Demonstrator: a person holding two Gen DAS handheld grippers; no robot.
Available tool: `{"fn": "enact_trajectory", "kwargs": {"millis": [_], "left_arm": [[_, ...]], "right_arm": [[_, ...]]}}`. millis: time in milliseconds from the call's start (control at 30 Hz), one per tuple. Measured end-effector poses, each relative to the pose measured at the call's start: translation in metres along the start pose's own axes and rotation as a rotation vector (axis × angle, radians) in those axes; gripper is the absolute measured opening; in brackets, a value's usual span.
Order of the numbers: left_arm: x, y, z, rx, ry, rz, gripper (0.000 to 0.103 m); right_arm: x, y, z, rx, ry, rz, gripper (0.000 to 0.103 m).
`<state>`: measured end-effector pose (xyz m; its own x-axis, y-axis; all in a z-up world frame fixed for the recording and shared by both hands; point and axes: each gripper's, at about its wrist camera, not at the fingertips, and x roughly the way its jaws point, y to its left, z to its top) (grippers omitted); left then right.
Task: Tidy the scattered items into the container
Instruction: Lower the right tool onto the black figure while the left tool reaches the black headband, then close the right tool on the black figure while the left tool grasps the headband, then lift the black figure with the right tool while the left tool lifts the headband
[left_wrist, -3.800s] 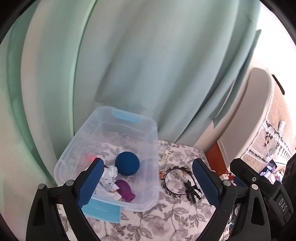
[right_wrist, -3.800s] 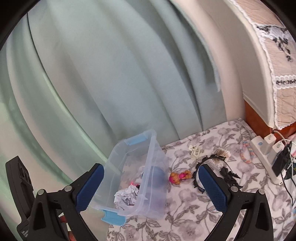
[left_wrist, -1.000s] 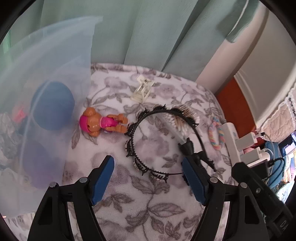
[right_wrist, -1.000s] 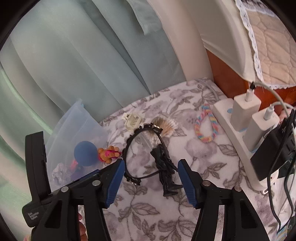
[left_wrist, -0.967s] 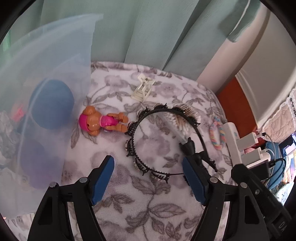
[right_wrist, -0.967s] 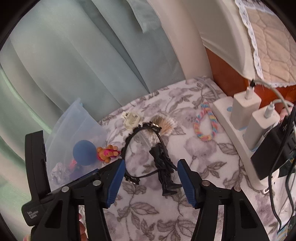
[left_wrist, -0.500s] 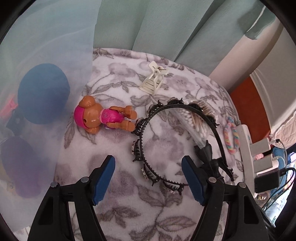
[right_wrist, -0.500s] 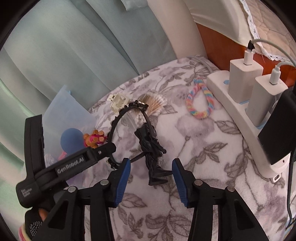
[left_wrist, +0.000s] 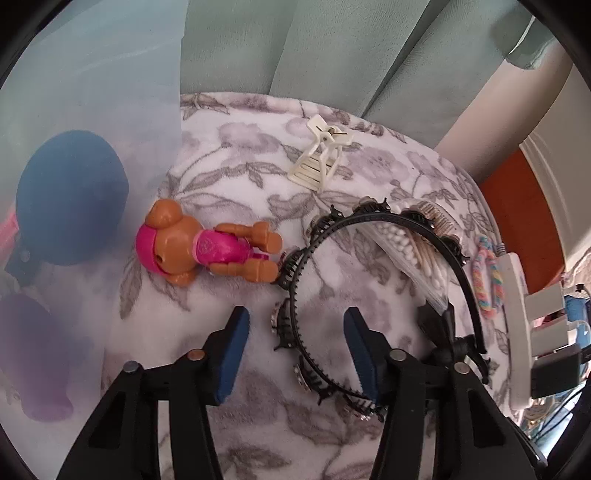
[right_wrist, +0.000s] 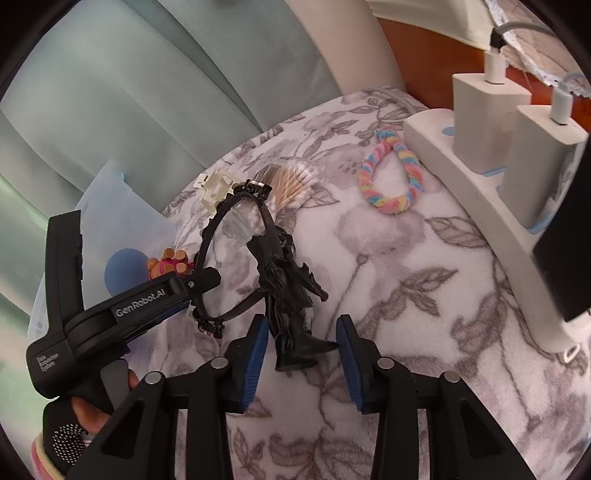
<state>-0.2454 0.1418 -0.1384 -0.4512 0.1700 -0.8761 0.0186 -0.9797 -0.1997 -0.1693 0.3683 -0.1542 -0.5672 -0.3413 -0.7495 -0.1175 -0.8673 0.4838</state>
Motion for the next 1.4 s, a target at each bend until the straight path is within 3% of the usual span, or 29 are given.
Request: {"fn": "enact_trajectory", "kwargs": {"millis": [233,400,767,1400], "left_arm": [[0.003,-0.005,0.002,0.036,-0.038,0.064,0.036],[0.001,0.001,0.003,0.013,-0.042,0.068,0.014],[-0.016,-0.002,-0.006,-0.008,-0.04,0.059,0.013],[-0.104,-0.01,-0.015,0.064,-0.159,0.06,0.012]], "right_arm": [[0.005,-0.002,0.003,0.02,-0.01,0.024,0.031],[0.001,-0.001,0.003,0.021,-0.019,0.03,0.028],[-0.025,-0.01,-0.007,0.069,-0.036,0.028,0.027],[-0.087,-0.012,-0.021,0.123,-0.127,0.009,0.025]]}}
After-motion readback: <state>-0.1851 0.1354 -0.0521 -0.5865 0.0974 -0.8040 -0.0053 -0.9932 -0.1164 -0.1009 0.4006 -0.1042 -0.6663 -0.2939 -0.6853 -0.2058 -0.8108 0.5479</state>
